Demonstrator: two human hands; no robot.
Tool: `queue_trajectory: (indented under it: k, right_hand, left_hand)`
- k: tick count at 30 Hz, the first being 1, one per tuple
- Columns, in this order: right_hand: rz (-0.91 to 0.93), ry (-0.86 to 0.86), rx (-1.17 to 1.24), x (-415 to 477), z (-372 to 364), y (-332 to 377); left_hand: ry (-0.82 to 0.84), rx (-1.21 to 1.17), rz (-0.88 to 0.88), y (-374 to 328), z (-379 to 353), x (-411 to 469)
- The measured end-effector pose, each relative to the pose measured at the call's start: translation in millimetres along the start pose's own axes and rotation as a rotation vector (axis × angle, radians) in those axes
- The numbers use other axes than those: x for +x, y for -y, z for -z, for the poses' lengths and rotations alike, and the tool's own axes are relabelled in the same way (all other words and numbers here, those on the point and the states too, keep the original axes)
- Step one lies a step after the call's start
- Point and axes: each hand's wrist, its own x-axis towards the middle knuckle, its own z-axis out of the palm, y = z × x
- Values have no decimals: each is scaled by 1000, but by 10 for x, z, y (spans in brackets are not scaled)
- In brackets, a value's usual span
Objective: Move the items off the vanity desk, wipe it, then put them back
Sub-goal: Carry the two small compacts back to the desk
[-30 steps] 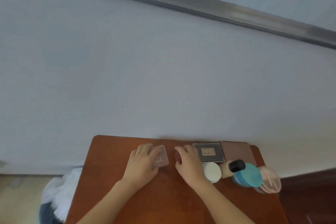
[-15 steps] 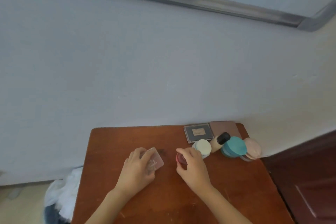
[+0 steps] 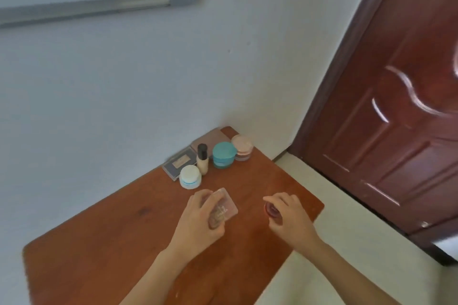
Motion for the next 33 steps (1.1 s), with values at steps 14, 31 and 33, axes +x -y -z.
queue_trajectory:
  k: [14, 31, 33]
  right_hand:
    - [-348, -373, 40, -2406, 1147, -2038]
    - [-1069, -917, -141, -6279, 2235, -3091]
    - [-1091, -938, -163, -6510, 2318, -3202]
  left_hand:
    - [230, -126, -344, -2455, -1762, -113]
    - [687, -440, -1045, -6059, -4121, -1111]
    - [727, -455, -1081, -6337, -4294, -1200]
